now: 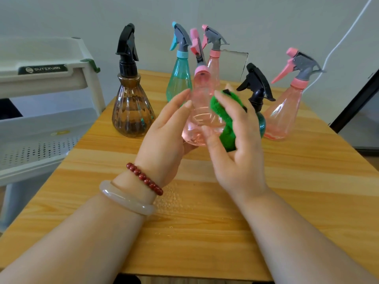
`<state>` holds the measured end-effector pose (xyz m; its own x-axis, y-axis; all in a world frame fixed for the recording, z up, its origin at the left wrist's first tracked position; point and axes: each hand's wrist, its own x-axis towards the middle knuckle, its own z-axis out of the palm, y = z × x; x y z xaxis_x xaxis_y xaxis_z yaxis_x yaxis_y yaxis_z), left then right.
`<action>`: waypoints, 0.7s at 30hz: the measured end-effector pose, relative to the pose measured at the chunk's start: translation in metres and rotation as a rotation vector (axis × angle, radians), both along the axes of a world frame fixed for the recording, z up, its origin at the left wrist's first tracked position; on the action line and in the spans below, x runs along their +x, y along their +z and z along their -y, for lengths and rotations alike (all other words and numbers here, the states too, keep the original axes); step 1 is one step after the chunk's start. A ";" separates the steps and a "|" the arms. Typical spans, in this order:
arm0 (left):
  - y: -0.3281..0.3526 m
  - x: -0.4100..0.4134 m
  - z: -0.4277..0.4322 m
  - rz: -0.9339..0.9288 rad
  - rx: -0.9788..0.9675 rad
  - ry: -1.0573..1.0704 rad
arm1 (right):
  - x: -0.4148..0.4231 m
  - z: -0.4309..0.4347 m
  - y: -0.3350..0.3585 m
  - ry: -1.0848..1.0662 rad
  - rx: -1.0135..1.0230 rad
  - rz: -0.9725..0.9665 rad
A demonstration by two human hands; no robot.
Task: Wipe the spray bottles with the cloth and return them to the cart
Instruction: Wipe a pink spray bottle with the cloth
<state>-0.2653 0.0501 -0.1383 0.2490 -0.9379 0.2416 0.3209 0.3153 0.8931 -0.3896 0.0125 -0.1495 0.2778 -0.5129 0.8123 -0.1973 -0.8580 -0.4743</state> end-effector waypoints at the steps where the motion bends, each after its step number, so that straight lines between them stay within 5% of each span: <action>1: 0.002 0.000 -0.001 -0.039 0.028 -0.027 | 0.000 0.000 0.001 0.028 -0.052 -0.035; 5: 0.004 -0.001 -0.003 -0.020 0.009 -0.006 | 0.007 -0.006 0.000 0.100 -0.078 -0.045; 10: 0.004 -0.003 -0.001 -0.147 -0.020 0.005 | 0.010 -0.004 -0.004 0.100 0.297 0.182; 16: 0.000 -0.008 -0.002 0.078 0.011 0.061 | 0.007 -0.006 -0.002 0.074 0.011 0.036; 21: 0.001 -0.007 -0.001 -0.065 -0.002 0.065 | 0.011 -0.004 -0.003 0.139 0.442 0.254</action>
